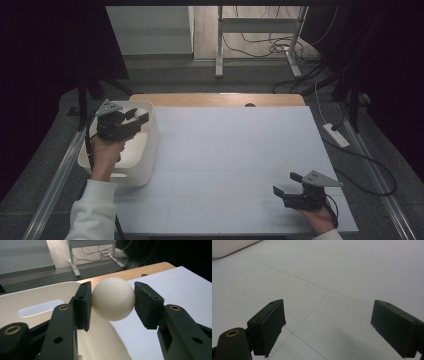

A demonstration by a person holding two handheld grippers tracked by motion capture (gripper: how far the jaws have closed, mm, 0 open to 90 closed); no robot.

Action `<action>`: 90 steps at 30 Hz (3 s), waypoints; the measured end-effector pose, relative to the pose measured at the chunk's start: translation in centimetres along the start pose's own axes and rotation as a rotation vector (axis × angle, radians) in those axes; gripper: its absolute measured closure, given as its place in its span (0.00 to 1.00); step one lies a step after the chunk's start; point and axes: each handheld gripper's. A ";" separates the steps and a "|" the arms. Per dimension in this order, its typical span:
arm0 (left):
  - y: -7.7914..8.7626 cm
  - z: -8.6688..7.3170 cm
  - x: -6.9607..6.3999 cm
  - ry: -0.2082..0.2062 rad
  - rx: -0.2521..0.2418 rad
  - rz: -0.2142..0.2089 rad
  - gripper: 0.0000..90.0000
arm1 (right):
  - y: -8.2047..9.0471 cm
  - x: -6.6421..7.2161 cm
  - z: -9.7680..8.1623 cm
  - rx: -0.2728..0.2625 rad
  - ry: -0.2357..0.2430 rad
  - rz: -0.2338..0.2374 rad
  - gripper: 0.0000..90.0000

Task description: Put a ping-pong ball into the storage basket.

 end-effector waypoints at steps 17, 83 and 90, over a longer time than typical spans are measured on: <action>-1.5 0.6 2.3 0.033 0.083 0.051 0.57 | 0.0 0.0 0.0 0.001 0.001 -0.003 0.14; -1.2 0.5 1.7 0.030 0.070 -0.102 0.24 | -0.1 -0.1 -0.1 0.006 0.008 -0.008 0.14; 0.4 1.0 -0.2 0.001 0.022 -0.179 0.24 | 0.0 -0.1 -0.1 0.001 0.003 -0.006 0.14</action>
Point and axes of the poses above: each handheld gripper's, and its own axes: y roughly backward along the jaws, z roughly out of its top, x roughly to its left, and after that the axes turned 4 degrees about y, right-handed
